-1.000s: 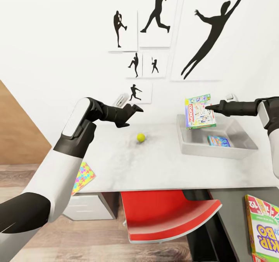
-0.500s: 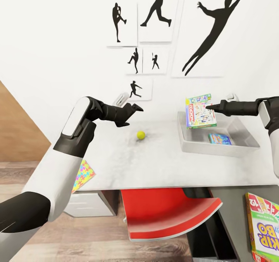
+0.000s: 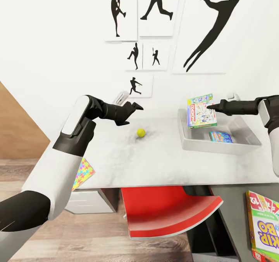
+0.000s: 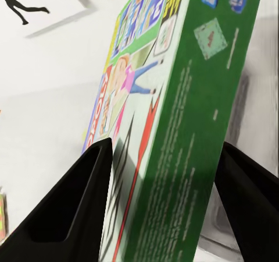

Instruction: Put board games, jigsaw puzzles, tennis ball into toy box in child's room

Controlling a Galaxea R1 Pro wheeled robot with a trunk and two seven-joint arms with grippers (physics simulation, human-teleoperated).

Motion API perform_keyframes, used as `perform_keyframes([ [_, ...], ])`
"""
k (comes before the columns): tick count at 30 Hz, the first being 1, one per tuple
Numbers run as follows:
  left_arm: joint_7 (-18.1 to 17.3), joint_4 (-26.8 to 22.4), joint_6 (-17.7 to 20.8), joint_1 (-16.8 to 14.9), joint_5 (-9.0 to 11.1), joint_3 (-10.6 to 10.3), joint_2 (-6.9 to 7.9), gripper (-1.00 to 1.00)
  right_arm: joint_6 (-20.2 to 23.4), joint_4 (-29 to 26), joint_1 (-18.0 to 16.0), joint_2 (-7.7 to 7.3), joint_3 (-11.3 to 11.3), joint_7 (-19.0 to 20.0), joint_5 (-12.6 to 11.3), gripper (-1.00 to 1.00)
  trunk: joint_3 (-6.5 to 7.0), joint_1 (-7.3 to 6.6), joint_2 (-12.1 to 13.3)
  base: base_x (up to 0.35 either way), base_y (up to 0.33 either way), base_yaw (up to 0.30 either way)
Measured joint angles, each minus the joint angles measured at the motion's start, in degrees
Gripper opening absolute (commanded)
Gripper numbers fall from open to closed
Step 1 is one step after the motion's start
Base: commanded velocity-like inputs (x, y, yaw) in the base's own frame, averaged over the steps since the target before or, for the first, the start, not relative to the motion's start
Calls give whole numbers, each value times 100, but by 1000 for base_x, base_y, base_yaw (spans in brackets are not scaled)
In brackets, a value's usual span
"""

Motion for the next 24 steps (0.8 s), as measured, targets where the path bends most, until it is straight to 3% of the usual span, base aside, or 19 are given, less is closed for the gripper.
perform_keyframes([
  [24, -35, -168, 5, -22, -4, -15, 9, 100, -379, -8, -34, 31, -24, -217, -83, -100, -226, 0, 0, 0, 0, 0],
])
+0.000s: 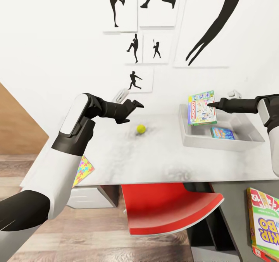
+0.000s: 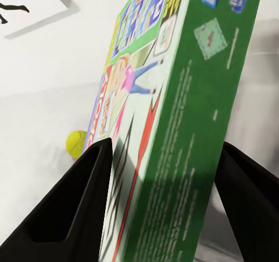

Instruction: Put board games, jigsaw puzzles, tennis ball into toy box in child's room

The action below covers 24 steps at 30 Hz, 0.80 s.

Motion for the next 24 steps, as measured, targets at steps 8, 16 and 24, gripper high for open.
perform_keyframes([
  [8, -6, -47, 0, 14, -1, -2, 7, 100, -12, -10, -31, -14, -5, 4, -12, -100, -75, 0, 0, 0, 0, 0],
  [16, -8, -60, 0, 18, -1, -3, 4, 100, -18, -13, -78, -34, -7, 8, -10, -100, -150, 0, 0, 1, 0, 0],
  [24, -8, -68, 0, 22, -5, -3, 7, 100, -18, -18, -94, -49, -9, 36, -11, -100, -225, 0, 0, 26, 0, 0],
])
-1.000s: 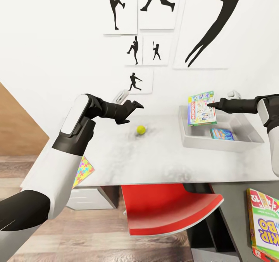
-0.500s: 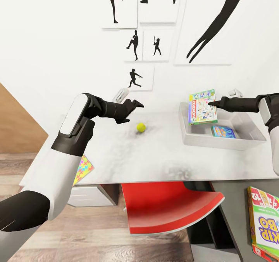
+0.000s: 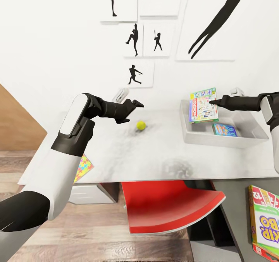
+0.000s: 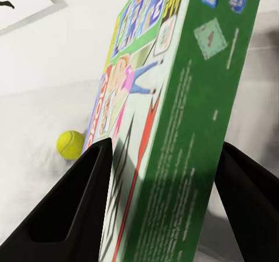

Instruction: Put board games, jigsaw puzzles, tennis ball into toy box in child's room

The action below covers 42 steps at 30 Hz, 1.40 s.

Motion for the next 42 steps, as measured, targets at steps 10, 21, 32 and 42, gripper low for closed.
perform_keyframes([
  [10, -2, -6, 0, 5, -4, -1, -3, 100, 8, -33, -9, -16, -1, 22, -4, -100, -94, 0, 0, 9, 0, 0],
  [21, -6, -20, 0, 6, -5, 2, -7, 100, 14, -46, -11, -26, -1, 30, -9, -100, -197, -2, -1, 76, 27, 0],
  [32, -4, -60, 0, 6, -5, -1, -7, 100, 12, -55, -12, -31, -1, 36, -9, -100, -301, 0, 0, 95, 24, 0],
  [42, -8, -71, 0, 6, -5, -1, -10, 100, 19, -92, -34, -42, -3, 39, -12, -100, -394, 0, 0, 16, 4, 0],
])
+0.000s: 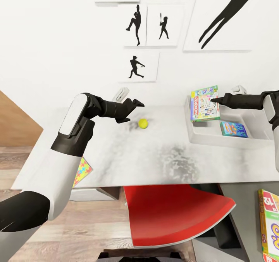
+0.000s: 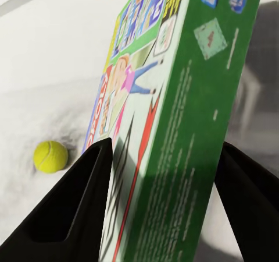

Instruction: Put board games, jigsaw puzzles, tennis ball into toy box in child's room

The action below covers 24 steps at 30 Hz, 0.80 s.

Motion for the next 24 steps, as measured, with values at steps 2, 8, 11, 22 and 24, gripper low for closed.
perform_keyframes([
  [2, 0, -1, 0, 0, 0, 0, -1, 100, 0, -9, -3, -1, 0, 0, 2, -100, -19, 0, 0, 5, 1, 0],
  [8, -1, -2, 0, 0, 0, 0, -1, 100, 7, -30, -9, -5, 0, 0, 3, -100, -75, 0, 0, 3, 1, 0],
  [11, -1, -4, 0, 0, 0, 0, 0, 100, 11, -37, -11, -10, 0, 0, 4, -100, -103, 0, 0, 1, 0, 0],
  [22, -1, -5, 0, 0, 0, -2, 4, 100, 30, -149, -32, -98, -12, 173, 4, -100, -207, 0, 0, 0, 0, 0],
  [24, -1, -6, 0, 0, 0, -3, 8, 100, 19, -281, -36, -252, -23, 328, 20, -100, -225, 0, -1, 0, 0, 0],
])
